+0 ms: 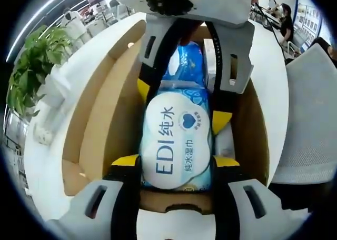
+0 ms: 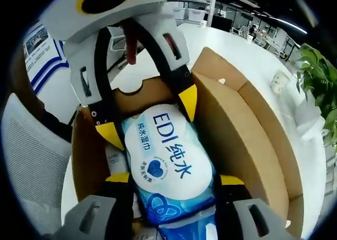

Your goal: Operate the shoe box by opening the lid, removing the specified soft item, and placing it in the target area until the item is outside and the box remains undamaged.

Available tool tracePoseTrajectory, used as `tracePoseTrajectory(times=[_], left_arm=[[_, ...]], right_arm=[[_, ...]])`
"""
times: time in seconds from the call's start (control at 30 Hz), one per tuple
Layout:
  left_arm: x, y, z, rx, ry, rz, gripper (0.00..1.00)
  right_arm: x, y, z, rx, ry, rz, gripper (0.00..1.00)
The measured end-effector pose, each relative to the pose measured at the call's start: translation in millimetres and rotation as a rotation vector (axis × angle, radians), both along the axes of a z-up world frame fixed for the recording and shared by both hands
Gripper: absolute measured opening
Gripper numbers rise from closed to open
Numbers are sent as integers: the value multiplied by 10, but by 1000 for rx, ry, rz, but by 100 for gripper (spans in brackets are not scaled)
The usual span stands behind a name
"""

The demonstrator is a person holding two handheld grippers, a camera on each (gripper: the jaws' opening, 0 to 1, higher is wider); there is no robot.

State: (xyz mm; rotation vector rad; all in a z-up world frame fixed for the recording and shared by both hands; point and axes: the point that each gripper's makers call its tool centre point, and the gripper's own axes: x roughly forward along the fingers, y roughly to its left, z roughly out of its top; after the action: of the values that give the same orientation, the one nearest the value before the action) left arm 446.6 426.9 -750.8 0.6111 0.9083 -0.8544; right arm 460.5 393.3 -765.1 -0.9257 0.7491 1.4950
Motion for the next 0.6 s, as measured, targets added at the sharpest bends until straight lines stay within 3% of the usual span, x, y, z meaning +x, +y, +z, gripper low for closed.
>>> tracePoseTrajectory(times=[0.2,0.3,0.6], left_arm=[[62,-92,-13,13,21,-39,55],[55,-113,-69,37,24,-63,56],[86,-136,-170,33,32,-68,60]], right_arm=[[29,5,-25,-7,9,20,61],[39,-16,-84,-33,-16,59,64],[52,13,-209,-48,-29,106,65]])
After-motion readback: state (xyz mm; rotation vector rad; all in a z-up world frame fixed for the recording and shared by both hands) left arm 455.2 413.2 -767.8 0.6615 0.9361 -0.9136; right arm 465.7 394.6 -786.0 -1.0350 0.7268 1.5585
